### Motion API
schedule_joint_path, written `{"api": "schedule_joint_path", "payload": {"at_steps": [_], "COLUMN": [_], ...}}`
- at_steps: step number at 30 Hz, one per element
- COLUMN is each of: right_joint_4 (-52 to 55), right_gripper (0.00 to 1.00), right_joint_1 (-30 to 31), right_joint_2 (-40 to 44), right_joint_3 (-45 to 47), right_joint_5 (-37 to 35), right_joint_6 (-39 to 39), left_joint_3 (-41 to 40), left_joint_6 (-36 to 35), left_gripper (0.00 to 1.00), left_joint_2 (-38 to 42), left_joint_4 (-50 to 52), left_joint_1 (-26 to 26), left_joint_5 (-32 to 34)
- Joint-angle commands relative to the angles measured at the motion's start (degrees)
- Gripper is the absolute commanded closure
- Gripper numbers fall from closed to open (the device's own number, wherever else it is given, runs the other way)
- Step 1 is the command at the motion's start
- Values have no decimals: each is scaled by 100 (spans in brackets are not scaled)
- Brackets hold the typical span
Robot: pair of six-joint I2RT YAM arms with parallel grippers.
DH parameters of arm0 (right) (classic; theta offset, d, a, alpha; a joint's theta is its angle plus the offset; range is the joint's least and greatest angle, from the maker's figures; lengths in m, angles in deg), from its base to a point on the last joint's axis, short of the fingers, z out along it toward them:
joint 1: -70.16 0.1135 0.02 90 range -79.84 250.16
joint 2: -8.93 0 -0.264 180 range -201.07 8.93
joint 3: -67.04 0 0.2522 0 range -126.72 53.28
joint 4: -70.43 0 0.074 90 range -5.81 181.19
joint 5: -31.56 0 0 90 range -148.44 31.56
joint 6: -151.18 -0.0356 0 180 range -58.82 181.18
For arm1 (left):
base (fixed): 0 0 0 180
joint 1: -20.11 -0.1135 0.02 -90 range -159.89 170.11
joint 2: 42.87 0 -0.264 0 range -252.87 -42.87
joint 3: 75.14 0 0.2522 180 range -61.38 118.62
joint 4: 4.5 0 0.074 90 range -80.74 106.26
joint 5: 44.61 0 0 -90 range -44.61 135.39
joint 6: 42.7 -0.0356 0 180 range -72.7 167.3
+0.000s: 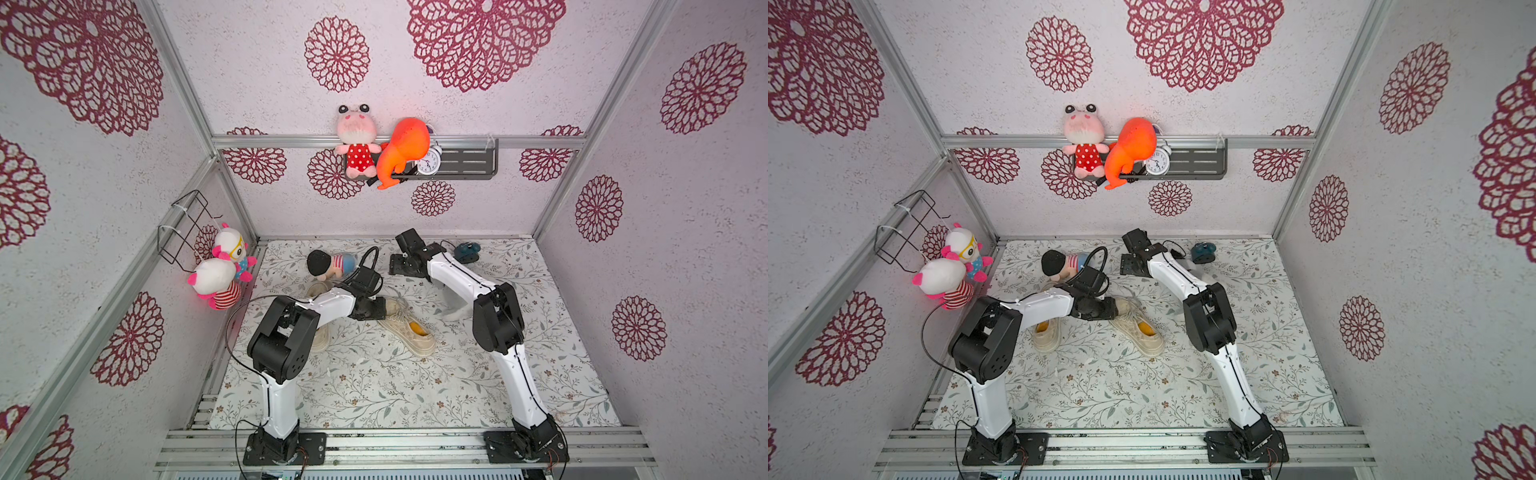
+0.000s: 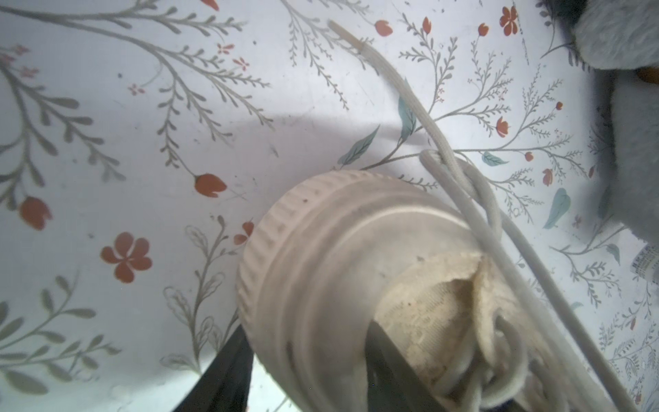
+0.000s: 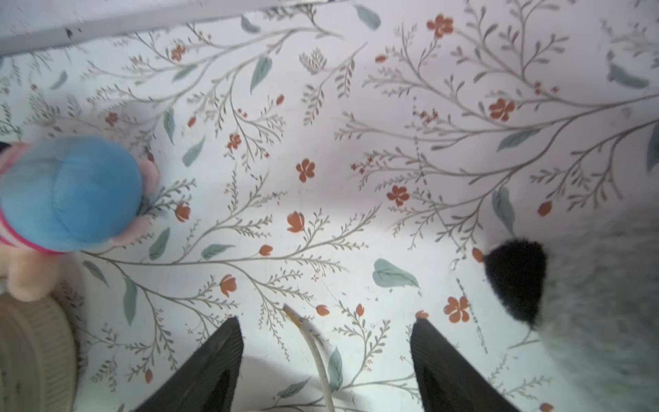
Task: Remove the insole from the shoe
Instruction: Untie the shoelace on the shoe.
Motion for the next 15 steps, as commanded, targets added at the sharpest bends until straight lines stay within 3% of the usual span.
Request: {"api": "schedule_joint_path", "payload": {"at_steps": [1,4,8,15], "right_joint_4": [580,982,1033,582], "right_gripper": [28,41,57,60], "right_joint_1": [-66,27,163,246], "right_joint_2": [584,1125,1841,1985], "right_joint_3": [-89,588,1874,2712], "right_joint_5": [239,838,1023,1648], "right_joint_6": [-135,-565,-841,-1102], "left_joint_3": [-398,-370,-317,-204], "left_joint_6": [-159,-144,-116,-167], "left_gripper": [49,49,49,49], "left_joint_2": [-270,-265,-281,-303], "left_joint_4": [1079,1040,1025,1081], "left_joint_1": [287,285,284,287], "left_joint_5": [-215,-236,-267,-287]}}
